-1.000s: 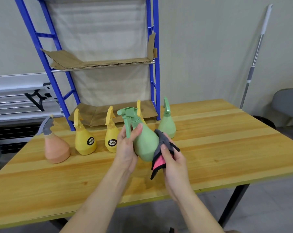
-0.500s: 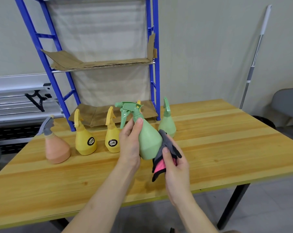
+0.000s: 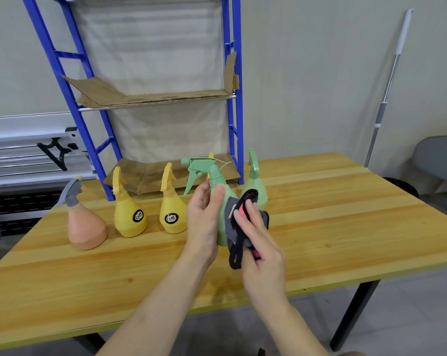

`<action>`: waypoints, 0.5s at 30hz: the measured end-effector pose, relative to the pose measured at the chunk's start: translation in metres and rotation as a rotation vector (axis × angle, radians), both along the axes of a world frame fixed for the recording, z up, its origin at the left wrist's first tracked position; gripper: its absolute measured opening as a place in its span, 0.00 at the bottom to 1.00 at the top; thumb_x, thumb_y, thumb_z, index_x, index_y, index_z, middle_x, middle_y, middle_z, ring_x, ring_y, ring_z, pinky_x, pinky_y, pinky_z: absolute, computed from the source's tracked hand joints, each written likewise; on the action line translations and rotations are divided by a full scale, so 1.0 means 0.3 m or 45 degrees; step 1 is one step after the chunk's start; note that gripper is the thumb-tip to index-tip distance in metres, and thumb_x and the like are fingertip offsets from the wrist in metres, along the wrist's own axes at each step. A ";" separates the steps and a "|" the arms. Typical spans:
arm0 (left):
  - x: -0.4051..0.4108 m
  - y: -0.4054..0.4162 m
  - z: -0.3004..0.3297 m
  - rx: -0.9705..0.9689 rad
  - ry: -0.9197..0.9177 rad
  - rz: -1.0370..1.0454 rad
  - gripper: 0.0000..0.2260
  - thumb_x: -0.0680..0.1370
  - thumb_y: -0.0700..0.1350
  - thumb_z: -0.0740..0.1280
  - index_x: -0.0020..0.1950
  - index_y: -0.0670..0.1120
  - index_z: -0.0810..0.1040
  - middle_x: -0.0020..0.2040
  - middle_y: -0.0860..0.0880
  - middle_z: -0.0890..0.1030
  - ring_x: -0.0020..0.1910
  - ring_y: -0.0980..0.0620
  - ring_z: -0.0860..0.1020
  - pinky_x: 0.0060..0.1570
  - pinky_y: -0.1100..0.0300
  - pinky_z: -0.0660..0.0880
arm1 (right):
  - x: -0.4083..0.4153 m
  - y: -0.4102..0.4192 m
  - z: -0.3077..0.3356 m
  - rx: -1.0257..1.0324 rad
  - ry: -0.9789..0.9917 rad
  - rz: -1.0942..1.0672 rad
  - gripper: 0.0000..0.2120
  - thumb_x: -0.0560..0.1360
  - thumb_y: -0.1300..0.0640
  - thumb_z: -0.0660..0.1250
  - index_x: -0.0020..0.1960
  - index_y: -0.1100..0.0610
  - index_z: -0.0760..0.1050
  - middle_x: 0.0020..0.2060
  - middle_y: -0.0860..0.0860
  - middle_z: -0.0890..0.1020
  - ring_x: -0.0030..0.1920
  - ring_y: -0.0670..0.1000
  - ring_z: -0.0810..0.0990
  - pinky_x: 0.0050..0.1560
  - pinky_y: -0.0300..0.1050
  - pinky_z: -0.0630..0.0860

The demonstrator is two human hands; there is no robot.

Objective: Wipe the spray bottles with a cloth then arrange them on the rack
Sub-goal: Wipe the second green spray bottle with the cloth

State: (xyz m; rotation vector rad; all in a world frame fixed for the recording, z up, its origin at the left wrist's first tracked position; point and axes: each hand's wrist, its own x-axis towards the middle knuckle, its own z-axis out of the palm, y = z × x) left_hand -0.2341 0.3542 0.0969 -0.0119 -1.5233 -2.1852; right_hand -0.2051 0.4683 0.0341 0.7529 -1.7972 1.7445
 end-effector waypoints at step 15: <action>-0.052 0.028 -0.034 -0.205 -0.024 -0.021 0.06 0.79 0.44 0.72 0.55 0.44 0.84 0.53 0.44 0.86 0.51 0.49 0.83 0.56 0.47 0.79 | -0.075 0.103 0.016 -0.463 -0.764 0.201 0.13 0.83 0.60 0.65 0.64 0.52 0.81 0.57 0.48 0.86 0.61 0.50 0.84 0.60 0.47 0.79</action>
